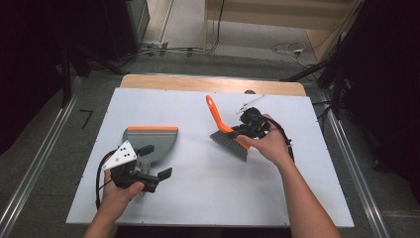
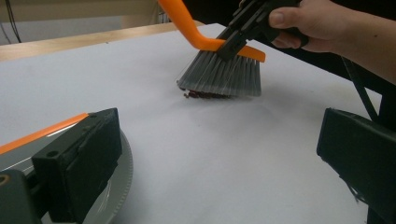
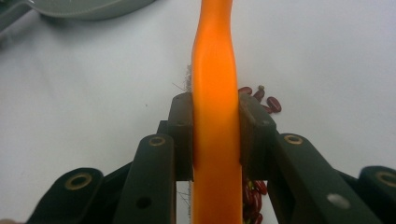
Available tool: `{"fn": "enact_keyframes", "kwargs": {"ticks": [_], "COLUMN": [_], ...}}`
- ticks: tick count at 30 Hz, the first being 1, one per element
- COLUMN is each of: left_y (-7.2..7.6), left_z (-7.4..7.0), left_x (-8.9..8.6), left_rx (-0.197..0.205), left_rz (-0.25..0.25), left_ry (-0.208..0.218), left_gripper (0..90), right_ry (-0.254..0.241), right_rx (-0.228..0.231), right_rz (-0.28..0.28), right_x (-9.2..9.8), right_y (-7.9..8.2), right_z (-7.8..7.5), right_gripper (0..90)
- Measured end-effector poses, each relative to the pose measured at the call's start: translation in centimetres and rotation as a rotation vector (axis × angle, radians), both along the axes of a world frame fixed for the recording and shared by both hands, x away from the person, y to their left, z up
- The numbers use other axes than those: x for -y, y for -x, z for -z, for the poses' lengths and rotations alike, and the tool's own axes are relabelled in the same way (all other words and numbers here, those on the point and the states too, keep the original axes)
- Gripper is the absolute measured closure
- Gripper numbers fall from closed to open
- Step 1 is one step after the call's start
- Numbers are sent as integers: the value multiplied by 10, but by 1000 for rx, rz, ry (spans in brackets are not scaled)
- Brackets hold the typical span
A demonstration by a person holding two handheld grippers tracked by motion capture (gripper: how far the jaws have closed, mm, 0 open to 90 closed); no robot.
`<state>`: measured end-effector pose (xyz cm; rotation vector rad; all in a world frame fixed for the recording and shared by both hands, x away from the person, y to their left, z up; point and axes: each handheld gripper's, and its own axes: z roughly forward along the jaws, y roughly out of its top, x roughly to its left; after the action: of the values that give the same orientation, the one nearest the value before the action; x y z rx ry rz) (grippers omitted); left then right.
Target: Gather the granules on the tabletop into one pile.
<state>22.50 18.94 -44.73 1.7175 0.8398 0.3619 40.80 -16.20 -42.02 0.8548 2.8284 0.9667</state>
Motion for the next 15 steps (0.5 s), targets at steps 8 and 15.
{"fn": "enact_keyframes", "kwargs": {"ticks": [8,15], "left_y": [0,1], "left_z": [0,0], "left_x": [-4,-6], "left_rx": [3,4], "left_rz": [-14,-21], "left_ry": [14,28], "left_gripper": [0,0], "right_ry": [-102,-143], "right_rx": [-2,-10], "right_rz": [45,89], "right_x": [22,45], "right_y": [16,33], "right_z": [-12,-11], "right_gripper": [688,688]}}
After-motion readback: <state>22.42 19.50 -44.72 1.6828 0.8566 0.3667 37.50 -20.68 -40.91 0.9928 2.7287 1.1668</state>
